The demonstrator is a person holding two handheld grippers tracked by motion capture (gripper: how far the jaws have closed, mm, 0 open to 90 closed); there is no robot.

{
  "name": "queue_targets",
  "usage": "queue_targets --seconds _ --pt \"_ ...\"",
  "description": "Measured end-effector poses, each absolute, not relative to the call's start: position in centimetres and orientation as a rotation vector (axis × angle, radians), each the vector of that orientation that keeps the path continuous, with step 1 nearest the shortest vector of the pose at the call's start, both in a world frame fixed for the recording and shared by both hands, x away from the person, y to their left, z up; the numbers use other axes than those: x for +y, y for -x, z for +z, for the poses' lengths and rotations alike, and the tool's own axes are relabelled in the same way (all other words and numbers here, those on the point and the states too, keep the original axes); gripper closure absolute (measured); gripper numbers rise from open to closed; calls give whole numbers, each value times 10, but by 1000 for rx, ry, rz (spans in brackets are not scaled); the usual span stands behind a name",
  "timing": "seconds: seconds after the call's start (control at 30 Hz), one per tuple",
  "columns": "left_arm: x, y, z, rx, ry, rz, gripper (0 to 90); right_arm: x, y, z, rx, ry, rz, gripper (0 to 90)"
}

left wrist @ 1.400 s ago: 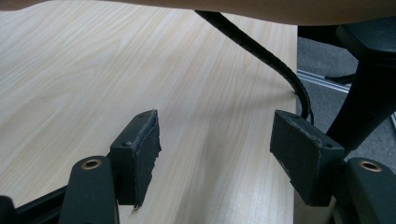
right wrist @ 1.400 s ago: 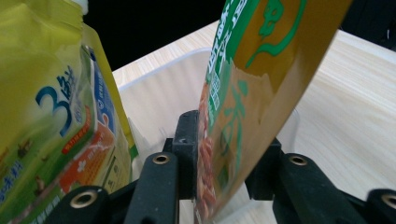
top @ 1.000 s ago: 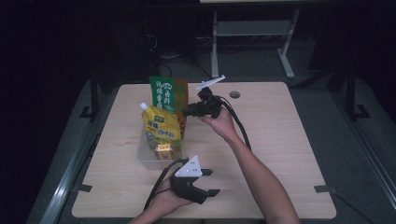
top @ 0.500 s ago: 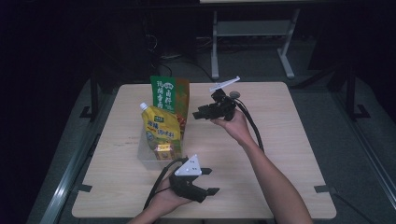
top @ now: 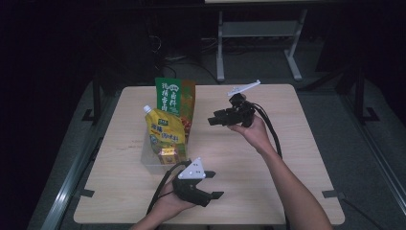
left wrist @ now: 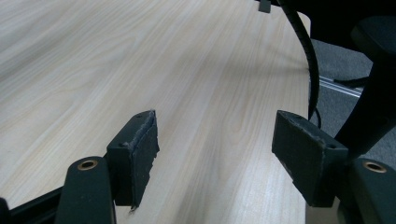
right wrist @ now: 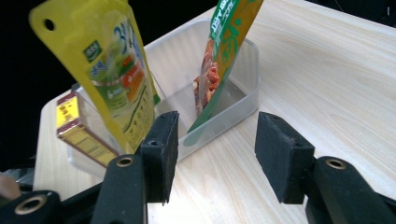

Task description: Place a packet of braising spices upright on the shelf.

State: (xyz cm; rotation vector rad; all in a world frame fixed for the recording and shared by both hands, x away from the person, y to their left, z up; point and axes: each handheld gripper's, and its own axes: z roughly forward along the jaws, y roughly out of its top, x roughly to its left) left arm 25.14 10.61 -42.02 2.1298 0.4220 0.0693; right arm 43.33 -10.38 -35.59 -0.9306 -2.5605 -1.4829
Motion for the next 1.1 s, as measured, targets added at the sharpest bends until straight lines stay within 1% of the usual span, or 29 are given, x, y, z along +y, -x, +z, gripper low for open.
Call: queue_targets --seconds 1.1 --pt "104 -252 -423 423 -2144 65 299 -164 -391 -362 -2577 1018 -1489 445"
